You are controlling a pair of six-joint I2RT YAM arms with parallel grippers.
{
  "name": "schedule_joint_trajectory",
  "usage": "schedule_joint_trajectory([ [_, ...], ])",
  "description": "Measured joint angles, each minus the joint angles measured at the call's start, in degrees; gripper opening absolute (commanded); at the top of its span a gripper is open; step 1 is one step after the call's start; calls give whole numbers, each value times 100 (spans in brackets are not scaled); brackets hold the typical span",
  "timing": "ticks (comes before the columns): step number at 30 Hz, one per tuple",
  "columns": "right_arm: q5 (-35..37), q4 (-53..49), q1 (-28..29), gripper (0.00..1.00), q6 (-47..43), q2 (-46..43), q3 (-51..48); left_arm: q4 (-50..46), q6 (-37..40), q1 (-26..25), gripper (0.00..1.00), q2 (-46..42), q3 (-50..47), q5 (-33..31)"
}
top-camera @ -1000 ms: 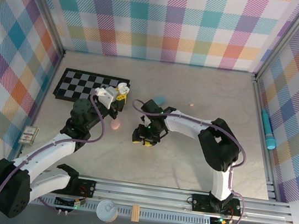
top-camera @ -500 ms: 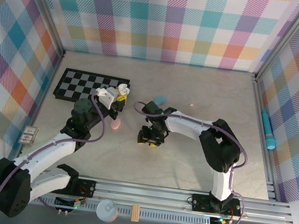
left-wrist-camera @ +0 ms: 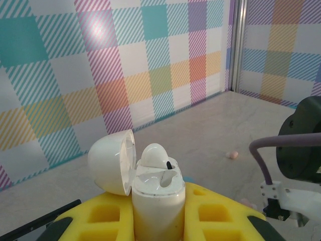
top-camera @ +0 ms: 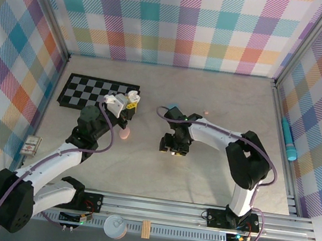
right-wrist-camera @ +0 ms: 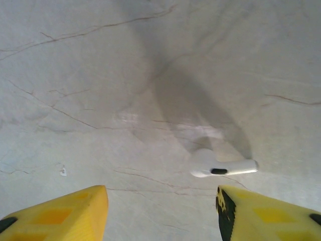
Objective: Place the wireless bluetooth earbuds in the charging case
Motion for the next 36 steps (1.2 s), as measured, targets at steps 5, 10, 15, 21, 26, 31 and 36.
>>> schedule_joint_trajectory([
  [5,59,-11,-52,64,-44,-175,-118,4,-24,0,0,116,0,68],
  [10,85,61,-111,66,-245,-229,-98,42,-44,0,0,131,0,140],
  [15,81,57,-219,66,-544,44,203,87,-48,15,0,131,0,251],
  [21,22,13,-258,62,-822,358,339,81,-42,17,0,57,0,284],
  [26,-131,-85,-260,58,-951,372,332,219,-39,20,0,57,0,501],
  [31,-293,-125,-254,57,-951,358,236,413,-39,20,0,186,0,715],
  [36,-461,-188,-254,57,-951,293,170,518,-37,20,0,284,0,841],
])
